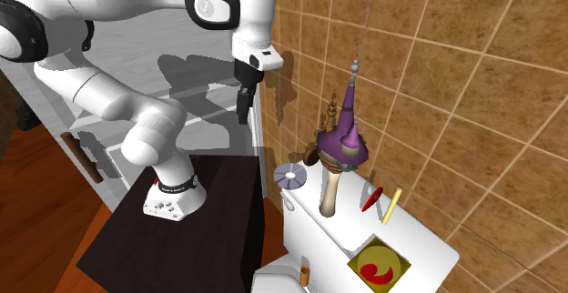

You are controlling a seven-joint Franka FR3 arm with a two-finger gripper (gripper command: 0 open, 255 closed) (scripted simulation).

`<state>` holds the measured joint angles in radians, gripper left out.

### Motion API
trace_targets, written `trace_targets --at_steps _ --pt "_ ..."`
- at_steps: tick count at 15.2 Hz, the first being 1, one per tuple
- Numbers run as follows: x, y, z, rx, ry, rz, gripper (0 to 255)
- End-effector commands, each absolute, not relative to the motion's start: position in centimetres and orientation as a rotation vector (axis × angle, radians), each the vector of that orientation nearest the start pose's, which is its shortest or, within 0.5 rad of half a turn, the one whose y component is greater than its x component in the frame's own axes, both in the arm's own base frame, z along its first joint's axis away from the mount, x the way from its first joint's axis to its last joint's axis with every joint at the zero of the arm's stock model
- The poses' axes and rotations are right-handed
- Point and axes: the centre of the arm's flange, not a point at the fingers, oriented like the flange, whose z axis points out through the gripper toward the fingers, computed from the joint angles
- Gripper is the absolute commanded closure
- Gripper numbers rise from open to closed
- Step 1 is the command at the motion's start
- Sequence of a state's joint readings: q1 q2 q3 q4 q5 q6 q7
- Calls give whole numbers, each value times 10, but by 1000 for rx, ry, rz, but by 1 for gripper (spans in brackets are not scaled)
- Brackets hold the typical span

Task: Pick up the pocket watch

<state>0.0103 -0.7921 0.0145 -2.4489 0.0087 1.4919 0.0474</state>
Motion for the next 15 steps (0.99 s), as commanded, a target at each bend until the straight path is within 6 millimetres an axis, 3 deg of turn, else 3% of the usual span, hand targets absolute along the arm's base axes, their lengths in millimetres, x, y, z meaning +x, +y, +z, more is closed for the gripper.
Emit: trace_targets --at_steps 1,15 --pt "292 9 543 -3138 44 259 0" --pt "398 61 413 -3203 -300 95 0"
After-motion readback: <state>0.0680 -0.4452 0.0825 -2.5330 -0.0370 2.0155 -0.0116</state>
